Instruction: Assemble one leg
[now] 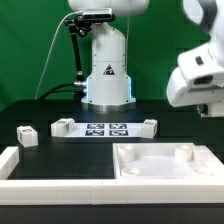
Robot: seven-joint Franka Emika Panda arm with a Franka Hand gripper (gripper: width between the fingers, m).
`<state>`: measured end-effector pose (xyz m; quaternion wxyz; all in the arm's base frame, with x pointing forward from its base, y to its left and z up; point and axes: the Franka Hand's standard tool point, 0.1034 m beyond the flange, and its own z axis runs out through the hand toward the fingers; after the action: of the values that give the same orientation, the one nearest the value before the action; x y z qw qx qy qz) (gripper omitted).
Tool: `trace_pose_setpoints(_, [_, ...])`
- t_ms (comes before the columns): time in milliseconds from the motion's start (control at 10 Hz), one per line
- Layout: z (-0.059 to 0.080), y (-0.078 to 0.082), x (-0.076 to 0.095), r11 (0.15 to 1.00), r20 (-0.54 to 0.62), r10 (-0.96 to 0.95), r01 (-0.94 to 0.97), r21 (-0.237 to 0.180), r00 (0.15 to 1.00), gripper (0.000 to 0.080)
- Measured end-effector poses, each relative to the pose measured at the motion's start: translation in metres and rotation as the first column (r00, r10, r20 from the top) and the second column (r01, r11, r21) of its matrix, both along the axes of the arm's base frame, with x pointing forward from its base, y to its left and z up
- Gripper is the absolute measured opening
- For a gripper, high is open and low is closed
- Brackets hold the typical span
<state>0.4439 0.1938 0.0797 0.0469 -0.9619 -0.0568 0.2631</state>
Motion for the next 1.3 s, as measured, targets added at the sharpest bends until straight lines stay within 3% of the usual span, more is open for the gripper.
trace_pose_setpoints(200, [-0.003, -0.022, 0.022, 0.999, 0.214, 0.007, -0.017, 0.045, 0.977, 0.0288])
trace_pose_setpoints(400, [0.012, -0.052, 0.031, 0.998, 0.411, -0.008, -0.016, 0.054, 0.912, 0.0288])
trace_pose_setpoints(500, [0.024, -0.069, 0.042, 0.998, 0.536, -0.030, 0.000, 0.056, 0.844, 0.0288])
trace_pose_setpoints(700, [0.042, -0.089, 0.062, 0.998, 0.709, -0.056, 0.015, 0.064, 0.703, 0.0288])
trace_pose_setpoints(800, [0.051, -0.090, 0.069, 0.997, 0.764, -0.064, 0.017, 0.070, 0.642, 0.0288])
trace_pose_setpoints(900, [0.049, -0.090, 0.067, 0.997, 0.801, -0.071, 0.016, 0.077, 0.594, 0.0288])
trace_pose_setpoints(1200, [0.044, -0.090, 0.066, 0.998, 0.790, -0.056, 0.001, 0.070, 0.611, 0.0288])
trace_pose_setpoints(1300, [0.031, -0.088, 0.075, 0.997, 0.788, -0.008, -0.058, 0.055, 0.616, 0.0289])
